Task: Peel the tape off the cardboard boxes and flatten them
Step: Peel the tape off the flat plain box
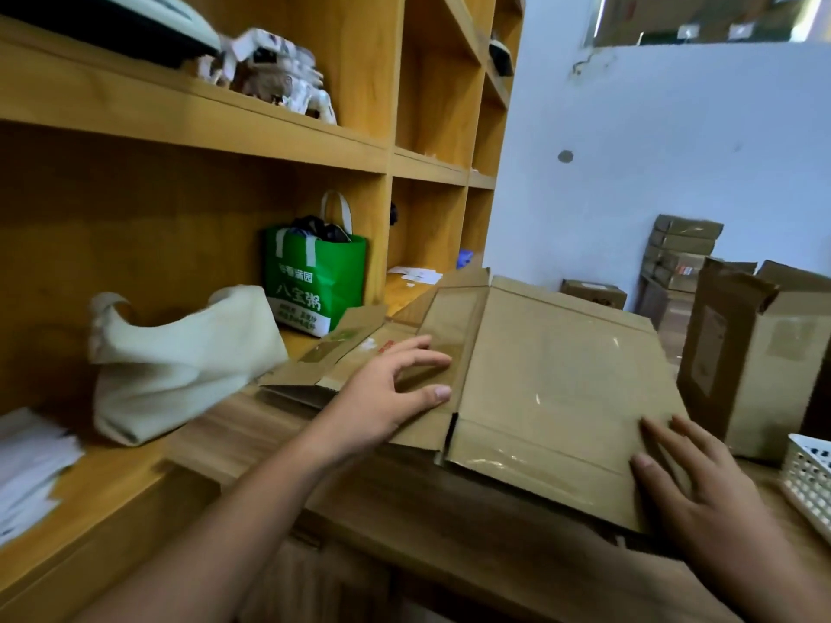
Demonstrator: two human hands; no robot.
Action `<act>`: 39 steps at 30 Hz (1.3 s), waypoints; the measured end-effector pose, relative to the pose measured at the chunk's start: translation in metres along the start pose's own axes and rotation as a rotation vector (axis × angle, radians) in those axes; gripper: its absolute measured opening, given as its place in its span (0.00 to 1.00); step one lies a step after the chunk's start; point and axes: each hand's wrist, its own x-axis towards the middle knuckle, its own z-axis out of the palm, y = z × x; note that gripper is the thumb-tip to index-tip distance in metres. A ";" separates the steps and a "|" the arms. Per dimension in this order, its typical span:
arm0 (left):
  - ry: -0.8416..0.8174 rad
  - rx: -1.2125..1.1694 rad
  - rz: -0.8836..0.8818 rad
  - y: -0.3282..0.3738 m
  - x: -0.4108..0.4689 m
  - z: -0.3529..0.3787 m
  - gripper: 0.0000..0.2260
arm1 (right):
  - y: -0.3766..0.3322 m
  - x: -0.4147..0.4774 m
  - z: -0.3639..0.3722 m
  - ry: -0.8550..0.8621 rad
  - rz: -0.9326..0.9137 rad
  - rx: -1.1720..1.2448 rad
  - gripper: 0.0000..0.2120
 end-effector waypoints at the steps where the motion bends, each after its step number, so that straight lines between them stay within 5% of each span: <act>1: 0.011 0.007 0.002 -0.004 0.002 -0.012 0.16 | -0.009 0.007 0.007 -0.027 -0.028 -0.021 0.26; 9: 0.023 0.113 -0.061 -0.058 0.034 -0.106 0.13 | -0.085 0.044 0.083 -0.110 -0.168 -0.012 0.26; 18: -0.023 0.242 -0.218 -0.145 0.078 -0.140 0.09 | -0.118 0.085 0.174 -0.244 -0.121 -0.094 0.24; 22: -0.143 0.341 -0.307 -0.178 0.079 -0.134 0.30 | -0.118 0.083 0.197 -0.284 -0.154 -0.198 0.26; 28: -0.271 0.579 -0.350 -0.196 0.085 -0.117 0.27 | -0.110 0.083 0.207 -0.376 -0.217 -0.413 0.27; 34: -0.211 0.771 -0.283 -0.195 0.097 -0.096 0.18 | -0.121 0.100 0.195 -0.399 -0.291 -0.579 0.21; 39: -0.204 0.827 -0.250 -0.193 0.102 -0.086 0.14 | -0.117 0.123 0.222 -0.346 -0.403 -0.463 0.19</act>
